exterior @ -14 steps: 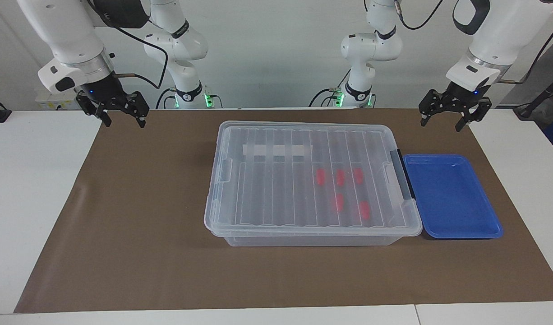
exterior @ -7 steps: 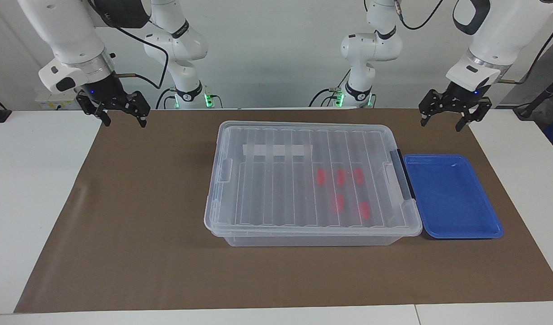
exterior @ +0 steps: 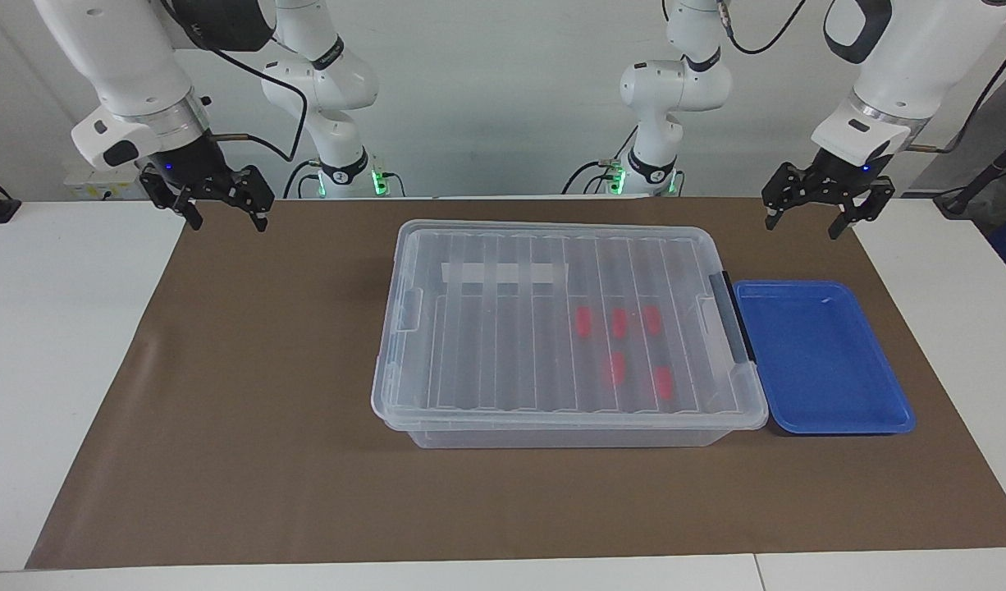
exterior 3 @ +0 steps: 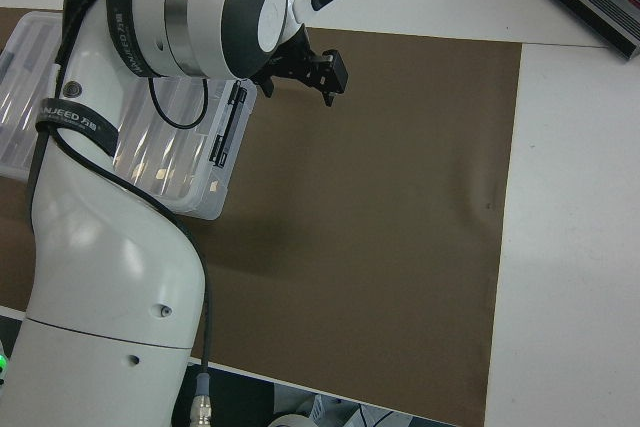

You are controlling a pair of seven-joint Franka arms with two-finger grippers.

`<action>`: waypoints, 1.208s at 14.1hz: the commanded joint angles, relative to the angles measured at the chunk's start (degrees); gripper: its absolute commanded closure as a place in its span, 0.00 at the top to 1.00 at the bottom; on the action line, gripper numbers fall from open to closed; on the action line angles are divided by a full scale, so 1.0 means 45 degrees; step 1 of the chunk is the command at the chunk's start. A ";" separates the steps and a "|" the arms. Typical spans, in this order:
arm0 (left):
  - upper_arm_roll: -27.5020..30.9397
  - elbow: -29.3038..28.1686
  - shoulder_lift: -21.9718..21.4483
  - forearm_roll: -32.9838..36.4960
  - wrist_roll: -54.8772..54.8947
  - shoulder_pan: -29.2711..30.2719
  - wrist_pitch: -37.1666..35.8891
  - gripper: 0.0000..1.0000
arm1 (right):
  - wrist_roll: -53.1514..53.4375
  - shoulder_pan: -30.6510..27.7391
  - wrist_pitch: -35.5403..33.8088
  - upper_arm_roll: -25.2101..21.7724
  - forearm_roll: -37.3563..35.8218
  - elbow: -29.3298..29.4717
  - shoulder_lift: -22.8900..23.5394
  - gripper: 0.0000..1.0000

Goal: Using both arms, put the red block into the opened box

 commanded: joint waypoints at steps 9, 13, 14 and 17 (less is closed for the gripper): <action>-0.0017 -0.0190 -0.0337 -0.0024 -0.1389 0.0384 -0.0692 1.00 | 0.0220 -0.0057 -0.0167 0.0068 0.0053 0.0105 0.0041 1.00; -0.0096 -0.0112 -0.0572 0.0015 -0.2642 -0.0025 -0.1240 1.00 | 0.0220 -0.0057 -0.0167 0.0068 0.0053 0.0086 0.0041 1.00; -0.0115 -0.0112 -0.0650 0.0092 -0.2879 -0.0220 -0.1396 1.00 | 0.0220 -0.0057 -0.0167 0.0068 0.0053 0.0105 0.0041 1.00; -0.0194 -0.0190 -0.0884 0.0171 -0.2822 -0.0242 -0.1397 1.00 | 0.0220 -0.0057 -0.0167 0.0068 0.0053 0.0086 0.0021 1.00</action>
